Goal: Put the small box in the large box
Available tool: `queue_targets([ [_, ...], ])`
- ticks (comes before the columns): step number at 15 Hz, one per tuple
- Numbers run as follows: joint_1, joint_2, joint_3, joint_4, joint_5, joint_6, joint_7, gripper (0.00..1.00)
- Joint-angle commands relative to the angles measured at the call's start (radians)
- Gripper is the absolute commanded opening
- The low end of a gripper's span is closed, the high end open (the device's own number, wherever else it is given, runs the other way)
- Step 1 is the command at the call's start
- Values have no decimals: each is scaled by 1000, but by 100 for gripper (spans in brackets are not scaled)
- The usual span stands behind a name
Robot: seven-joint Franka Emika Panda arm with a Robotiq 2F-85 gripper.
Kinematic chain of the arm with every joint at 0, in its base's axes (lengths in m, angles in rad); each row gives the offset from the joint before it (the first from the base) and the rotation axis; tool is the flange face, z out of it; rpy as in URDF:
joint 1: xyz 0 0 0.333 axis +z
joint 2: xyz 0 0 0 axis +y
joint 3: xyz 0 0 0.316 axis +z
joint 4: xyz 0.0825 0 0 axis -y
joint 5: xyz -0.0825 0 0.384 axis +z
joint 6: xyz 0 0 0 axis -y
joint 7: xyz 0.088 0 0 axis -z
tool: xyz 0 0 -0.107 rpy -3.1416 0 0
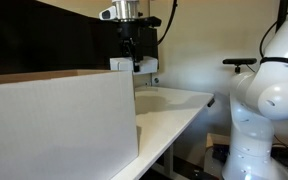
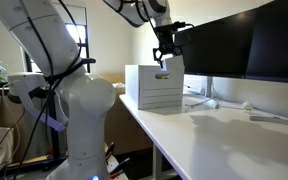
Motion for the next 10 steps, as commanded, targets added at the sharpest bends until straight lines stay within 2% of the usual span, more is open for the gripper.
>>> queue_targets([
  [1, 12, -2, 19, 51, -10, -18, 26, 58],
  [10, 39, 79, 43, 244, -5, -75, -38, 58],
])
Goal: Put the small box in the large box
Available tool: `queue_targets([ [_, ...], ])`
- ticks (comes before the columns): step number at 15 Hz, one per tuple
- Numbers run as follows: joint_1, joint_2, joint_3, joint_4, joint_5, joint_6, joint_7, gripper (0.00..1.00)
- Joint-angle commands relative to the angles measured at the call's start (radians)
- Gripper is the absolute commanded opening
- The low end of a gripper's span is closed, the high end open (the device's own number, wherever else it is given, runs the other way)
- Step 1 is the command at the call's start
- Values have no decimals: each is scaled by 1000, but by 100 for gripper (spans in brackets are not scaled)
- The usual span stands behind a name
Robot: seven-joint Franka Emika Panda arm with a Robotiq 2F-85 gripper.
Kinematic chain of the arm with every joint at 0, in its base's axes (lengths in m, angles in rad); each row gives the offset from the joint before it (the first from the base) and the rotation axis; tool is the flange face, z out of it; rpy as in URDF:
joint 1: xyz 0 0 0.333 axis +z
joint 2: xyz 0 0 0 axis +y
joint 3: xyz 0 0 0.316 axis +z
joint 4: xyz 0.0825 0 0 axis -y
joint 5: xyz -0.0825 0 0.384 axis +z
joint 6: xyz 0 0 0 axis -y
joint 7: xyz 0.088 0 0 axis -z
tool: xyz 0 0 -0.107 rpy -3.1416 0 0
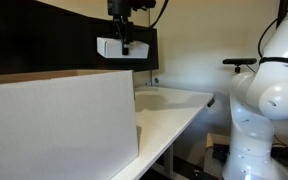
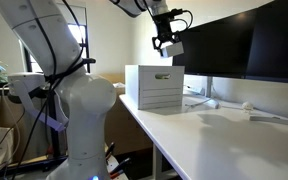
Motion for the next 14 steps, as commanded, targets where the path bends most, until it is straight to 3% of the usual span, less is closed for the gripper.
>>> queue_targets([
  [1, 27, 66, 11, 105, 0, -57, -43, 58],
  [9, 59, 199, 50, 288, 12, -84, -174, 58],
  [14, 67, 265, 78, 341, 23, -81, -263, 58],
])
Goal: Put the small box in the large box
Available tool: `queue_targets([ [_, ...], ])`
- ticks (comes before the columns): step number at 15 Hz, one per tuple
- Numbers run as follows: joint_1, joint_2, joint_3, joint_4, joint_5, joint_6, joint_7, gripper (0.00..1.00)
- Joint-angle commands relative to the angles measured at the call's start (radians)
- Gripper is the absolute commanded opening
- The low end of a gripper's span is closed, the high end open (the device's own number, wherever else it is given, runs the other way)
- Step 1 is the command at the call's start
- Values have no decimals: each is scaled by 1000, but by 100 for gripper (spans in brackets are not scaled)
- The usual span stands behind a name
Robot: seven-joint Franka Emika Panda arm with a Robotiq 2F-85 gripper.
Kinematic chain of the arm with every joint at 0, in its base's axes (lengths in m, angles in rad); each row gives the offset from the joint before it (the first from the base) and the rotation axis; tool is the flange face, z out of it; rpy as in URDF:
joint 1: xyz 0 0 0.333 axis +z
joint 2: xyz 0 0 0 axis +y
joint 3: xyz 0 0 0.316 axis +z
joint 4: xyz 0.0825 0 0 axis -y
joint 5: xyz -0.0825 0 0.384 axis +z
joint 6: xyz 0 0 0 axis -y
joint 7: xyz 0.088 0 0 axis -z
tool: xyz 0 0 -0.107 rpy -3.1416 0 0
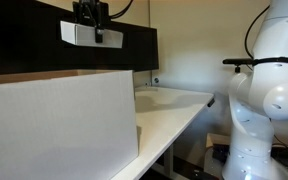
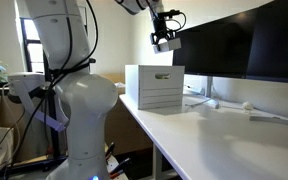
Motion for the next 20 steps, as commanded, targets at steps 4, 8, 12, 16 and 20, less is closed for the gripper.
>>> queue_targets([
  [4, 5, 132, 47, 116, 20, -11, -73, 58],
  [8, 10, 250, 90, 215, 13, -14, -50, 58],
  [12, 12, 372, 118, 334, 0, -27, -27, 58],
  [16, 16, 482, 118, 451, -13, -48, 13, 58],
  [20, 31, 568, 106, 546, -46, -90, 82, 58],
])
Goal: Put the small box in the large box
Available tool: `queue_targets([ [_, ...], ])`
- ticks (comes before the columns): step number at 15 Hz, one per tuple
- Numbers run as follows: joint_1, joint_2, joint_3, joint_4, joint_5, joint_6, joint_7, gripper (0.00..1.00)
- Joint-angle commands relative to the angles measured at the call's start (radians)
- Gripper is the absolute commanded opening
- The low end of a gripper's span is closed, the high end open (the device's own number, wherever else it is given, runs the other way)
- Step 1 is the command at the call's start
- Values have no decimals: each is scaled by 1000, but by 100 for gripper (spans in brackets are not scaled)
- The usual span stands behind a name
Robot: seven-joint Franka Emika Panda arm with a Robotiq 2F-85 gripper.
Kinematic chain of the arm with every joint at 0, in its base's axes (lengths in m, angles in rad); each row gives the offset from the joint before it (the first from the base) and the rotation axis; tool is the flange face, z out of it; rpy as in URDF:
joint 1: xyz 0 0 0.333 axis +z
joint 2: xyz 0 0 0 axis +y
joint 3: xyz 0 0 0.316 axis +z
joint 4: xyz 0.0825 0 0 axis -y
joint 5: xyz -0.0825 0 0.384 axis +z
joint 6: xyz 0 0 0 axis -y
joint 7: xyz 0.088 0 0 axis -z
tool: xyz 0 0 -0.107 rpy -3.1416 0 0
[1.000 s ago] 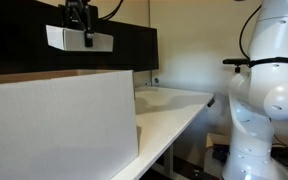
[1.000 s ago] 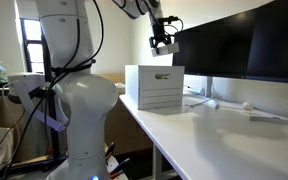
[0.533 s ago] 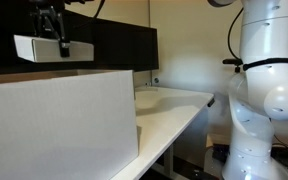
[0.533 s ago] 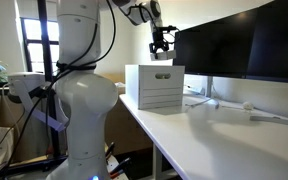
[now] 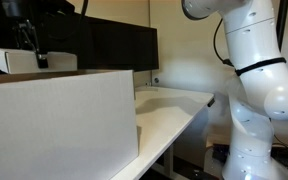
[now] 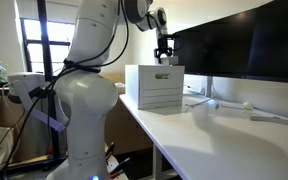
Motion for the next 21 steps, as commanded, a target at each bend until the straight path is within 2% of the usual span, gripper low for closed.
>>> queue_targets([
  [1, 24, 77, -12, 114, -37, -71, 75, 58],
  [8, 34, 138, -39, 204, -49, -145, 133, 58],
  [21, 29, 138, -52, 206, -31, -186, 154, 58],
])
